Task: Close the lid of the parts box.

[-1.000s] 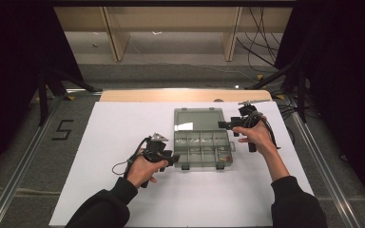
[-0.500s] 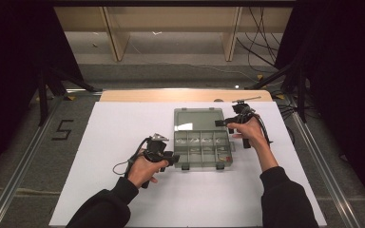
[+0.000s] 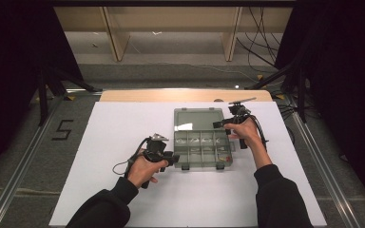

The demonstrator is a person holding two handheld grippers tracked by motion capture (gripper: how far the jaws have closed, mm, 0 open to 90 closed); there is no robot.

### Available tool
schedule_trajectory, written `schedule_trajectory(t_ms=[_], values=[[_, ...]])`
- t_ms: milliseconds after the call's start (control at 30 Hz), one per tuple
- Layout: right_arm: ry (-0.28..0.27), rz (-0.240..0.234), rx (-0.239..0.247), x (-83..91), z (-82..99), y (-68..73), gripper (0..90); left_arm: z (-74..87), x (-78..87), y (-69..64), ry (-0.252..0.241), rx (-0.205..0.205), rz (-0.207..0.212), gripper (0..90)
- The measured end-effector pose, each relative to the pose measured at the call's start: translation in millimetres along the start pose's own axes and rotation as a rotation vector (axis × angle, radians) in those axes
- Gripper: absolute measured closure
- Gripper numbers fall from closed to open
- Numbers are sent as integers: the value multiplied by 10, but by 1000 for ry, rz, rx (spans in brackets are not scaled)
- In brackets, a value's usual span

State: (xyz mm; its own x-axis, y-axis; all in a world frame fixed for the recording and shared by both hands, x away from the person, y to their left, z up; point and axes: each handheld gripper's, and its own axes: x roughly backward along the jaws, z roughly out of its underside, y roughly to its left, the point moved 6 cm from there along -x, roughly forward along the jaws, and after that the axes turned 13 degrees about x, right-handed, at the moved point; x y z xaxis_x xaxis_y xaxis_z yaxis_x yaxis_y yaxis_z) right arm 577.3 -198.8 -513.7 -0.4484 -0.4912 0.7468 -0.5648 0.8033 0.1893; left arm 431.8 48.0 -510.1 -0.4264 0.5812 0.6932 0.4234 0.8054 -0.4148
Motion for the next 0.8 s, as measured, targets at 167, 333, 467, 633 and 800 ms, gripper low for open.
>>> schedule_trajectory(t_ms=[167,333,467,633,800], values=[[44,-17,-8,-33,37,9,309,1,-1,2,-1,0,0,631],[46,-34,-31,-36,38,32,326,1,1,7,1,-3,3,632],[11,-40,-52,6,25,9,408,2,0,8,1,-4,4,631],[-37,-38,-39,68,28,-29,504,4,1,10,0,-7,5,630],[-94,-37,-84,154,30,-43,627,5,-1,10,-4,-7,7,630]])
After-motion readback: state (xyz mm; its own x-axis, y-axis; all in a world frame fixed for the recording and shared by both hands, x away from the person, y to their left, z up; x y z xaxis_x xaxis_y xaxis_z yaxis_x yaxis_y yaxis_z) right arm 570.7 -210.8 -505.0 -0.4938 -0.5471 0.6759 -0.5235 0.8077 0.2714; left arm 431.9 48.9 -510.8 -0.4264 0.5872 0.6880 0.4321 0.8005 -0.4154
